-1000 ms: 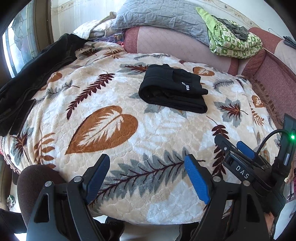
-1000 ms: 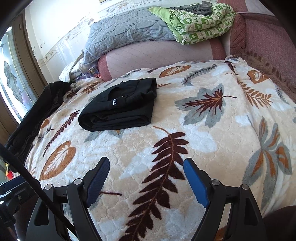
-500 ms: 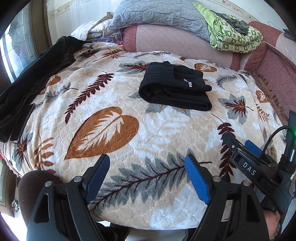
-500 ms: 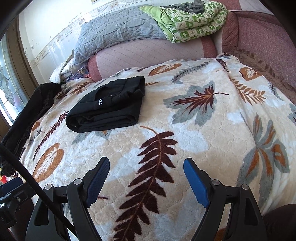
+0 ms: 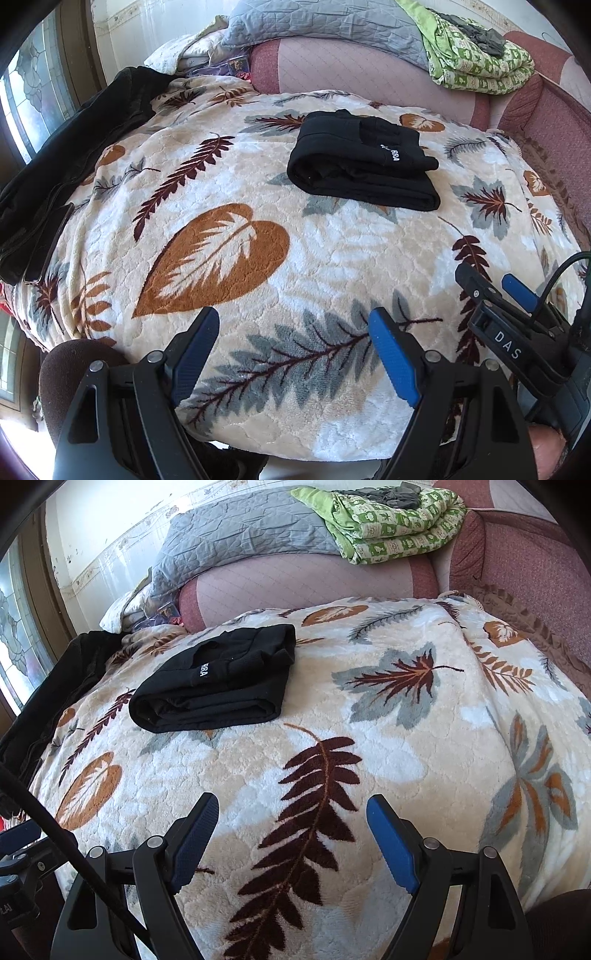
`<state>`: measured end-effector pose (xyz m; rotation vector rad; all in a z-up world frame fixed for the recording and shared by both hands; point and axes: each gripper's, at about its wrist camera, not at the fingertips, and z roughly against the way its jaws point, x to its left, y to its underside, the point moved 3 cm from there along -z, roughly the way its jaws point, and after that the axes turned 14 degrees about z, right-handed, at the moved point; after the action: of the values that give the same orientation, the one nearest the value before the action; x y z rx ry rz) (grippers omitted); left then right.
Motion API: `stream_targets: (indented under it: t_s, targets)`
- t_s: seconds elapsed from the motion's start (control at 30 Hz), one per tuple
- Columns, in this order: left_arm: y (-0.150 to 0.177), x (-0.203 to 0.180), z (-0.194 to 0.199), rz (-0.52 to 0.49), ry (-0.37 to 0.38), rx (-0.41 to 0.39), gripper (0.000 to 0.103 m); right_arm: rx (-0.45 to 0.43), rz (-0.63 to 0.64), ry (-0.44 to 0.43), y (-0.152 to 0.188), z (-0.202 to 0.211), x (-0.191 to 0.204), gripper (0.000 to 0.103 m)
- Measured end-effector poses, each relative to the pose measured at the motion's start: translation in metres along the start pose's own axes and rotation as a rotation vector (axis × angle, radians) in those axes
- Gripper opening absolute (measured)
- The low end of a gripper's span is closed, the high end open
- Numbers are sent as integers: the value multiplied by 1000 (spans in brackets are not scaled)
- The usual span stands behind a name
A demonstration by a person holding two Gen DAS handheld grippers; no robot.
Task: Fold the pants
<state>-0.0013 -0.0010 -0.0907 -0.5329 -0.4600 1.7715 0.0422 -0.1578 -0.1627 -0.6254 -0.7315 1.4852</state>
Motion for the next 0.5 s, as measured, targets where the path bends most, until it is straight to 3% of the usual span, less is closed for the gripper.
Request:
stream_targets:
  t_s: [0.5]
  targets:
    - [1,3,-8,-6,-20,10,82,8,0,2,-1,-5,3,87]
